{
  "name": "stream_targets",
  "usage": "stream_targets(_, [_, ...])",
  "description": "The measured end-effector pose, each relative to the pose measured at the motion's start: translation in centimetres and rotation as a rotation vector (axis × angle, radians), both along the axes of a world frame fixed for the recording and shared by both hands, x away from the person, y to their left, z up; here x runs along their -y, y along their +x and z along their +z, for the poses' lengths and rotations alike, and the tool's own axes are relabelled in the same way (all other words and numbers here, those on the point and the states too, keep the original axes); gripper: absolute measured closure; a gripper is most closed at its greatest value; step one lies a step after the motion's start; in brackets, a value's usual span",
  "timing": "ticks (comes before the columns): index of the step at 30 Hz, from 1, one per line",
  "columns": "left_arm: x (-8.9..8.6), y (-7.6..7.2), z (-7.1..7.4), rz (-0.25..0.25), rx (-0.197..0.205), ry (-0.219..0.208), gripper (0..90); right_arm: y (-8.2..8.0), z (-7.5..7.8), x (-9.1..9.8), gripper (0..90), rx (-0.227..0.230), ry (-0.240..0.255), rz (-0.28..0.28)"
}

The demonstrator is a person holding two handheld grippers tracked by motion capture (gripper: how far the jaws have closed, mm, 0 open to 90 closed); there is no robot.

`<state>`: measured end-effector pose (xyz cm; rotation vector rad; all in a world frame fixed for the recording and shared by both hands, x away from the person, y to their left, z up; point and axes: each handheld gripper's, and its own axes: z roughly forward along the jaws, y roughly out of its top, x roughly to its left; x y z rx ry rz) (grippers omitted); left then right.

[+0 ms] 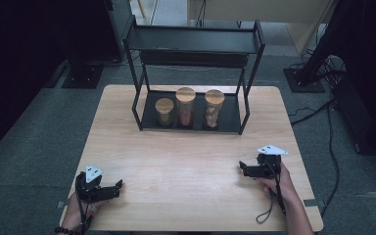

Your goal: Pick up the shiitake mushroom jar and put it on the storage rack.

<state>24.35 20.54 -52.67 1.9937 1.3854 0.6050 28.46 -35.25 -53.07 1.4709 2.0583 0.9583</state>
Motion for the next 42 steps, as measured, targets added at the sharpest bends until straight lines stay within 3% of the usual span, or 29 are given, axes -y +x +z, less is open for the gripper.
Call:
stream_targets(27, [0.0,0.0,0.0,0.005,-0.001,0.002,0.0,-3.1,0.0,3.8,0.0,0.001,-0.005,-0.053])
stream_targets(42, [0.0,0.0,0.0,0.011,-0.001,0.0,0.0,-5.8,-0.1,6.7,0.0,-0.008,-0.023,-0.089])
